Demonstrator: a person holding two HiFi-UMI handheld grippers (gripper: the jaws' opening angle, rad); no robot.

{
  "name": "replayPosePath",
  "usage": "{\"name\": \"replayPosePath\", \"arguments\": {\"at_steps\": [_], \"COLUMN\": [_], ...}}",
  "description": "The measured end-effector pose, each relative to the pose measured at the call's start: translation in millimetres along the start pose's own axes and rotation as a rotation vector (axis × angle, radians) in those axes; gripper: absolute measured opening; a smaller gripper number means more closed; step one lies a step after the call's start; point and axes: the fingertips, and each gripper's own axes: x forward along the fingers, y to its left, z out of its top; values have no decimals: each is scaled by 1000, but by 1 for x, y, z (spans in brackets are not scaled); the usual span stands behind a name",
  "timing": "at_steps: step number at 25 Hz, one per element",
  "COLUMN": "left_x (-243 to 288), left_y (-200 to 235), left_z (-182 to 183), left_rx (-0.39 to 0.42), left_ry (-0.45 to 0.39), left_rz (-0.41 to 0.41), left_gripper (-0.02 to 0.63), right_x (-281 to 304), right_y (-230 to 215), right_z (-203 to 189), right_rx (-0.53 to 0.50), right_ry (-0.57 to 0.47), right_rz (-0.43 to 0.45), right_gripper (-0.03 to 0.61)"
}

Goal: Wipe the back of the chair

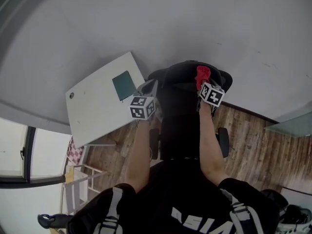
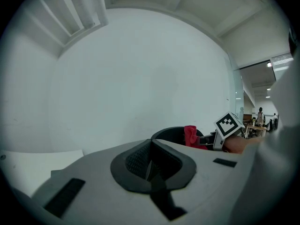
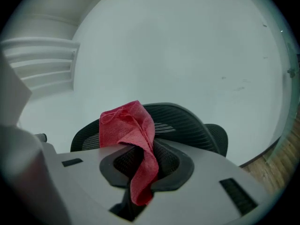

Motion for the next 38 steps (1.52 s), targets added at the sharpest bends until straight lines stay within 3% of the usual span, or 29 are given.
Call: {"name": "replayPosePath", "arguments": {"at_steps": [4,8,23,28,33,38], "left_x": [9,10,-20,-33,-45,-62], "left_y": [-16,-31,-35,-20,5,38], "left_z": [3,3,21,8,-3,-13], "left_rx": [8,20,9,-9,-46,-94], "left_ry": [2,4,-112,-94,-96,-99], "left_rz": [-20,-36,-40,-54,-83,-146], "left_gripper": [25,25,25,25,25,25], "right_x": [-14,-28,-86,-90,-81,-71], "right_y": [-30,-49,-86,-42,33,111], "right_z": [11,8,9,-10,-19,-24], "right_rx": [13,22,109,86,34,-21], "right_ry": [-28,-39,-125,-126,-131,-142], "right_rz": [-75,-95,-192,-134,-8,56], "right_gripper": [77,69,66,66,66,66]}}
